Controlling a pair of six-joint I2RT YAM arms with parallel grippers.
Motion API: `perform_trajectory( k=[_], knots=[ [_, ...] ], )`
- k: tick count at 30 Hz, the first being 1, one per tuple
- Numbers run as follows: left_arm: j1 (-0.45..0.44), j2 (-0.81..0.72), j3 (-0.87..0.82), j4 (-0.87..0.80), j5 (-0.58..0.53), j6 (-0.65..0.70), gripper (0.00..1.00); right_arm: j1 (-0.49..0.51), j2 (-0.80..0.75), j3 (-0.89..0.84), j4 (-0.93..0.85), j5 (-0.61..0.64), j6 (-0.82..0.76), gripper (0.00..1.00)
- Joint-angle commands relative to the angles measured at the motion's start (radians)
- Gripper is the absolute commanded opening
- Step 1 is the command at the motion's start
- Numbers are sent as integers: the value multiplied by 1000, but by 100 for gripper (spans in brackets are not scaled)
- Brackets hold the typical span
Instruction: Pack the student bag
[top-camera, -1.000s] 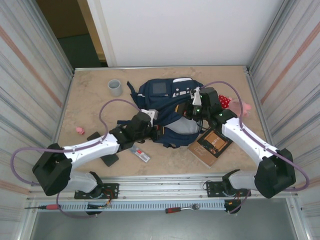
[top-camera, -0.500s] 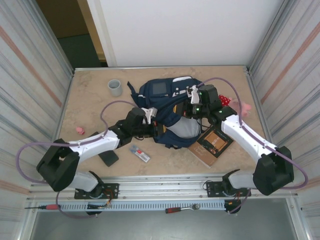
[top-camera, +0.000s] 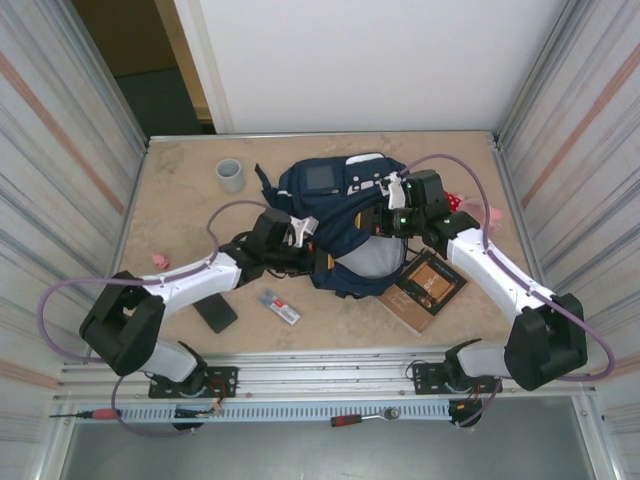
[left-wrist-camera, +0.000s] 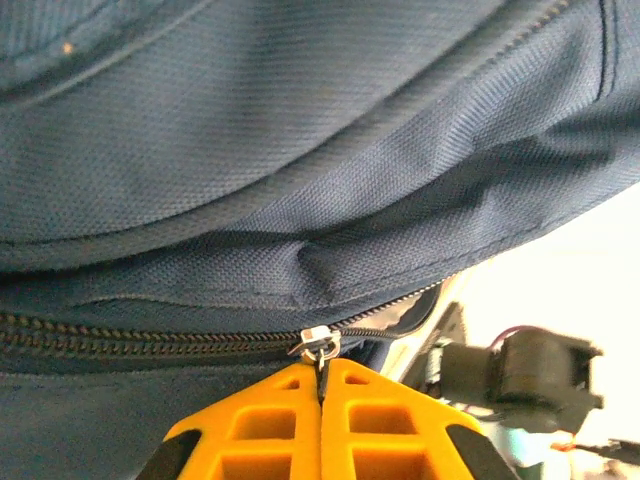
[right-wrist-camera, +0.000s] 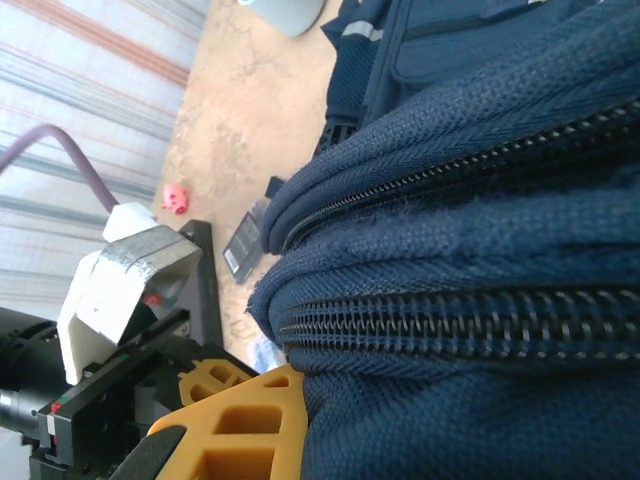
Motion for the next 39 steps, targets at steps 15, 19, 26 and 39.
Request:
perform_trajectory(
  k=[15, 19, 26, 39],
  knots=[
    [-67, -21, 22, -140, -213, 356, 7, 20, -55, -27, 115, -92, 109, 0],
    [-75, -9, -23, -60, -219, 302, 16, 26, -54, -24, 121, -91, 112, 0],
    [-101, 4, -56, -26, -281, 263, 21, 21, -59, -8, 115, -82, 112, 0],
    [-84, -108, -127, -94, -407, 327, 0, -174, -91, -50, 49, -132, 128, 0]
  ],
)
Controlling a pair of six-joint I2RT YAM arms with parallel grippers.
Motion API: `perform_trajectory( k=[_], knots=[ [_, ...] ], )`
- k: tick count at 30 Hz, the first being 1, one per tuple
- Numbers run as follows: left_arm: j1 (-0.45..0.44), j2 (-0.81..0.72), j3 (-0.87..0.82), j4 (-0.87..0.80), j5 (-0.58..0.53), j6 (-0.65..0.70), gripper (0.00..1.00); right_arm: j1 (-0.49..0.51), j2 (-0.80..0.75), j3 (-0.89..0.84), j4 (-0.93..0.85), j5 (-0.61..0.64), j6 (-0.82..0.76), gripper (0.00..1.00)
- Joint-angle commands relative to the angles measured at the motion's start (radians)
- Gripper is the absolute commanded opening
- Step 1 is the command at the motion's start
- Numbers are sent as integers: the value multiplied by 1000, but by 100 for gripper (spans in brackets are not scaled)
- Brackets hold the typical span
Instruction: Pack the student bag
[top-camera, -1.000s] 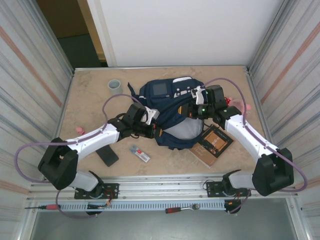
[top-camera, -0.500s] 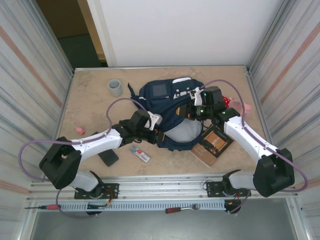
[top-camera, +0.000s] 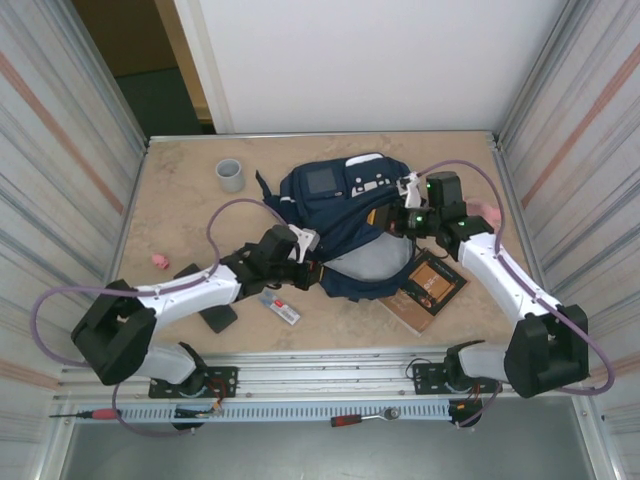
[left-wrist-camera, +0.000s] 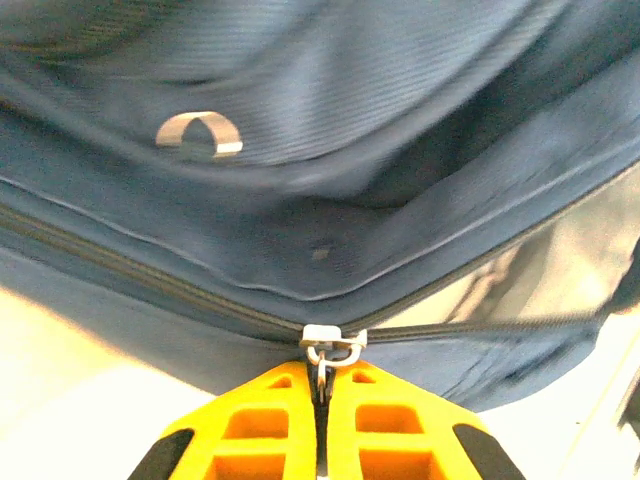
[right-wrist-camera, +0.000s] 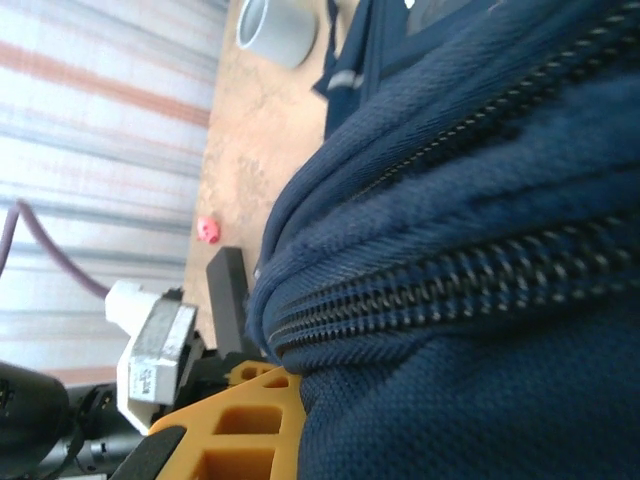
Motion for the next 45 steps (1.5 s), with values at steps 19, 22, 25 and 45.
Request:
perform_trajectory(
  k=[19, 22, 25, 45],
  knots=[
    [-15, 24, 32, 184, 131, -8, 0, 231, -68, -291, 335, 322, 433, 46],
    [-14, 18, 34, 124, 66, 6, 0, 206, -55, -254, 308, 262, 386, 13],
    [7, 10, 15, 64, -3, 17, 0, 134, -72, -174, 216, 156, 286, 2],
    [332, 168, 81, 137, -128, 148, 0, -119, 50, 383, -176, -423, -3, 0]
  ],
)
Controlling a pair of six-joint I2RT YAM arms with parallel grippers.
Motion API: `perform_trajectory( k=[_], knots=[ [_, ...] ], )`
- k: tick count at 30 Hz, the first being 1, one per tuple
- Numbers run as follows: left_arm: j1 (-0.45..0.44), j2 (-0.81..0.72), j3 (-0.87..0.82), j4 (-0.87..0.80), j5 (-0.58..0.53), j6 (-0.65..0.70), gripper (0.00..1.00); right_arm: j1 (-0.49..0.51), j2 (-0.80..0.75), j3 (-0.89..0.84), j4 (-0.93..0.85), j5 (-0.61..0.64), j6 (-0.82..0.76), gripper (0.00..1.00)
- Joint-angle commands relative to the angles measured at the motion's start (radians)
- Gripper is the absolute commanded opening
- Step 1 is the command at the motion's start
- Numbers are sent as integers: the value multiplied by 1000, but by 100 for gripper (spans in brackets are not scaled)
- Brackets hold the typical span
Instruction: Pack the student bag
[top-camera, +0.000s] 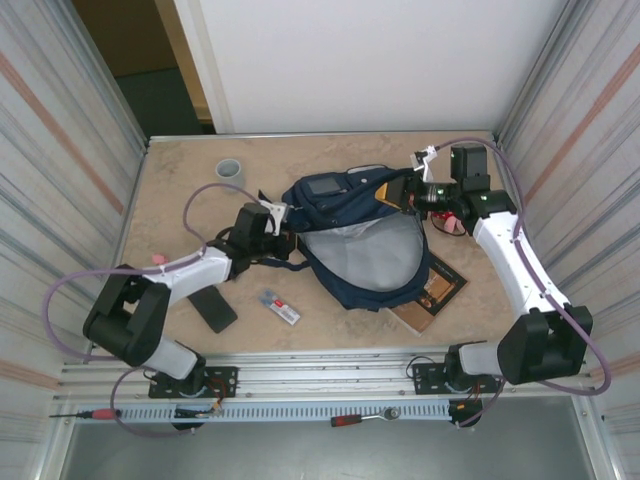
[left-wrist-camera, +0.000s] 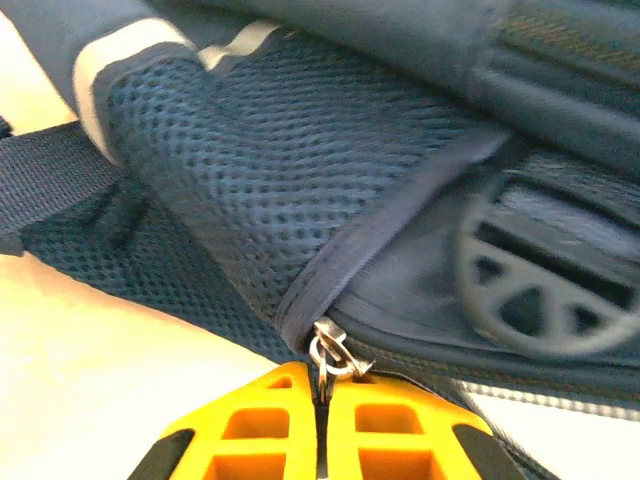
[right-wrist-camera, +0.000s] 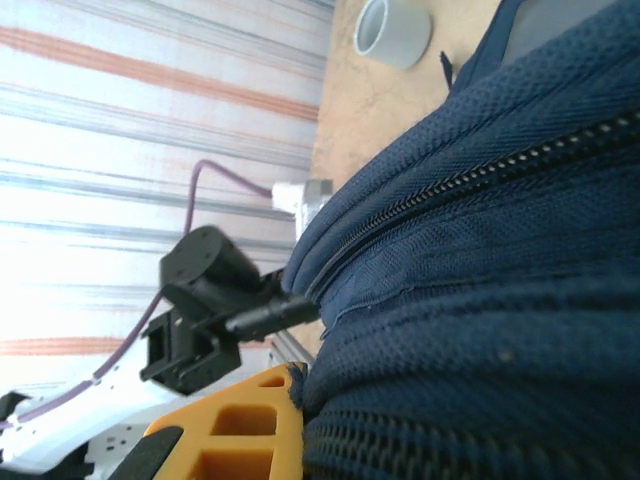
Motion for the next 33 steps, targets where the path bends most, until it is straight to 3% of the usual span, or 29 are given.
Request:
perform_trajectory(
  k=[1, 5, 9, 15, 19, 33],
  knots=[
    [56, 49, 50, 4, -110, 29, 0, -19, -9, 122, 13, -151, -50, 0],
    [86, 101, 88, 36, -135, 36, 4, -12, 16, 159, 16, -154, -35, 0],
    [87, 96, 119, 47, -113, 37, 15, 12, 23, 122, 55, -49, 7, 0],
    [87, -22, 105, 10, -56, -32, 49, 85, 42, 10, 296, 160, 143, 0],
    [87, -136, 69, -41, -57, -87, 52, 146, 85, -8, 374, 268, 154, 0],
    [91, -355, -10, -194, -160, -161, 55, 214, 291, 32, 582, 329, 221, 0]
  ],
)
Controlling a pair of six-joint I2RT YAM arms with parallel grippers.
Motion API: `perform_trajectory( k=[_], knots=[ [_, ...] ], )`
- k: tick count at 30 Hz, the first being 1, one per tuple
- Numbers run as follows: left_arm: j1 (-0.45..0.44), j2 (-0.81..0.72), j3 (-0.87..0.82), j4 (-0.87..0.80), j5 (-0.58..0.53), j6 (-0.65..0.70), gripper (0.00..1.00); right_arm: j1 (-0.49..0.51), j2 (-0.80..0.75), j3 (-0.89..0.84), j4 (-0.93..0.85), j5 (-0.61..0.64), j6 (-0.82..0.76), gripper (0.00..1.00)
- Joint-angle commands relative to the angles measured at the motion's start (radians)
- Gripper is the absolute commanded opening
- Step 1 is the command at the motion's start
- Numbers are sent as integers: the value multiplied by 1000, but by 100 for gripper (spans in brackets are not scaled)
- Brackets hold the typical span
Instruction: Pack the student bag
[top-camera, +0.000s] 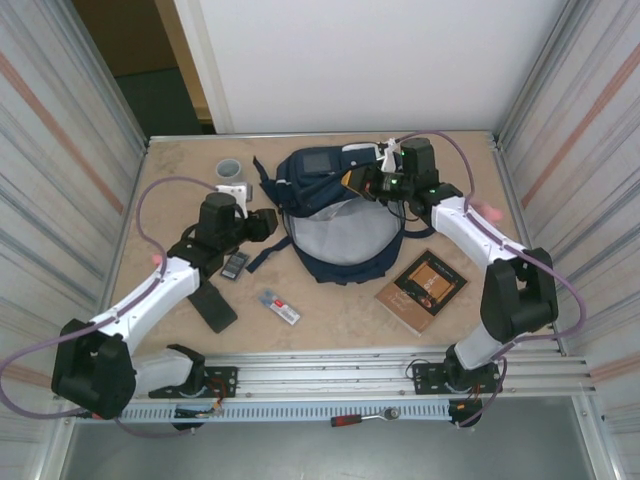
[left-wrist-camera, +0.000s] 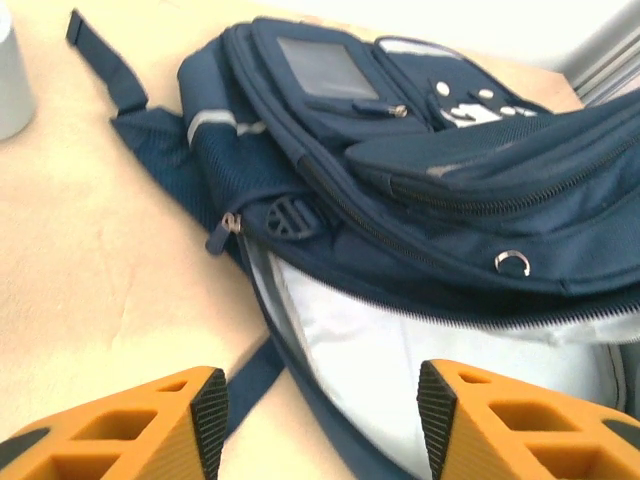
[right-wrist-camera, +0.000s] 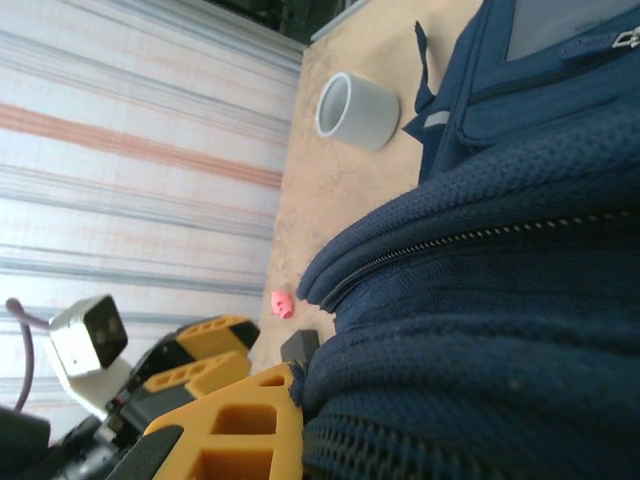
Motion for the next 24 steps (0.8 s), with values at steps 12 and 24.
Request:
perform_trajectory(
  k=[12, 24],
  knots=[
    [6, -19, -18, -15, 14, -63, 55, 100, 67, -63, 177, 178, 185, 7],
    [-19, 43, -39, 15, 83, -102, 52, 109, 59, -145, -212, 187, 122, 46]
  ],
)
